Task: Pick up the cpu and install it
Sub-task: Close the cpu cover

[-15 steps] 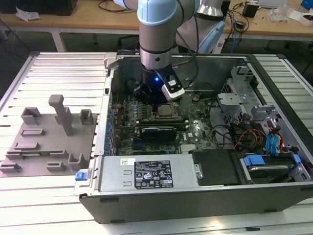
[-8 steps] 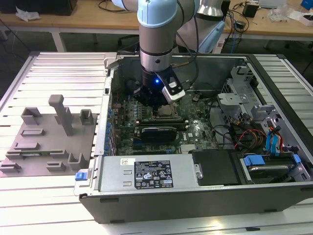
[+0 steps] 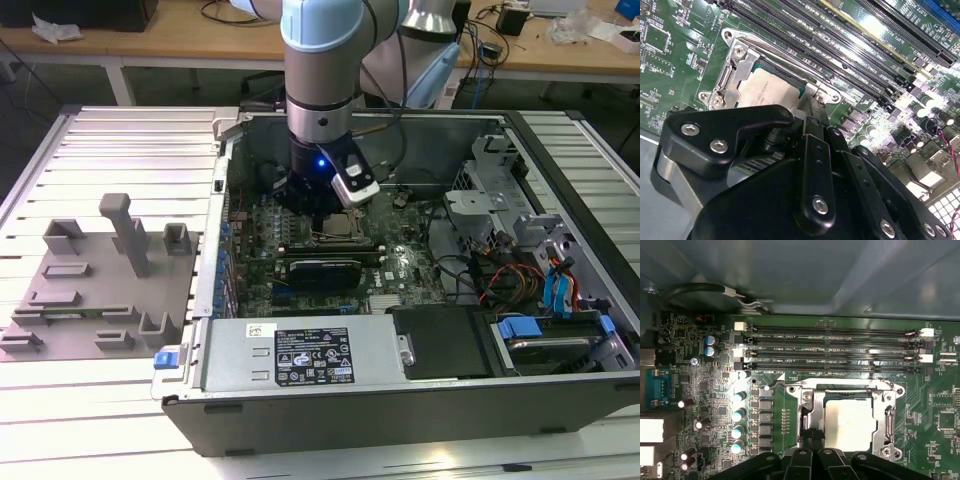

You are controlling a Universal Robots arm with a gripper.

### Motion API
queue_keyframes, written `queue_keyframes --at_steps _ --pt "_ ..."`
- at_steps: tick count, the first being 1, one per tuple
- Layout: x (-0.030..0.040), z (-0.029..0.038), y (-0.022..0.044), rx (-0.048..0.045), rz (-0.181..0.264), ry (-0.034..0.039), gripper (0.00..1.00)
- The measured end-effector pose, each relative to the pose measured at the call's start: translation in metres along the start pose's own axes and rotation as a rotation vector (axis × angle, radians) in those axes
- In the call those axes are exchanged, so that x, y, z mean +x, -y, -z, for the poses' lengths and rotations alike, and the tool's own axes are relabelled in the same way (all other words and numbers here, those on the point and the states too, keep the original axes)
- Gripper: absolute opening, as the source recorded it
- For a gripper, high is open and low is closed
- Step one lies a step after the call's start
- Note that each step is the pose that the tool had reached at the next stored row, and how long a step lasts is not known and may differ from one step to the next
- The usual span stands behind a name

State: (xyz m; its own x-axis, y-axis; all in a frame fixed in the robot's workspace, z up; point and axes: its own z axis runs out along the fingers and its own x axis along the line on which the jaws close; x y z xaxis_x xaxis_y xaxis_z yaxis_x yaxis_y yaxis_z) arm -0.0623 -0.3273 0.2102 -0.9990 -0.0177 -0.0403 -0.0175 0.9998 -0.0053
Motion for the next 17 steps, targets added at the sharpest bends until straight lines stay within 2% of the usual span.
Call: queue_keyframes --at_steps 1,2,4,5,6,8,10,14,17 --pt "-0.0001 0.0004 -0.0001 -0.0002 0.000 0.0001 0.11" --pt "-0.0002 0.0040 0.0000 0.0000 0.000 0.0000 0.11" --pt "-0.0007 0.0182 0.0001 0.0001 0.000 -0.0001 0.11" --pt "-0.0009 0.0215 0.0001 -0.0001 0.000 0.0001 0.11" --pt "-0.0010 0.0241 0.0001 0.0000 0.000 0.0000 0.11" --pt "-0.0027 0.0247 0.0001 -0.0001 0.000 -0.0001 0.11" --pt "-0.0098 0.0245 0.0003 0.0000 0.000 -0.0025 0.11" --pt "-0.0370 0.0234 0.0008 0.0000 0.000 -0.0121 0.11" --pt "-0.0429 0.0231 0.0009 -0.0001 0.000 -0.0134 0.11"
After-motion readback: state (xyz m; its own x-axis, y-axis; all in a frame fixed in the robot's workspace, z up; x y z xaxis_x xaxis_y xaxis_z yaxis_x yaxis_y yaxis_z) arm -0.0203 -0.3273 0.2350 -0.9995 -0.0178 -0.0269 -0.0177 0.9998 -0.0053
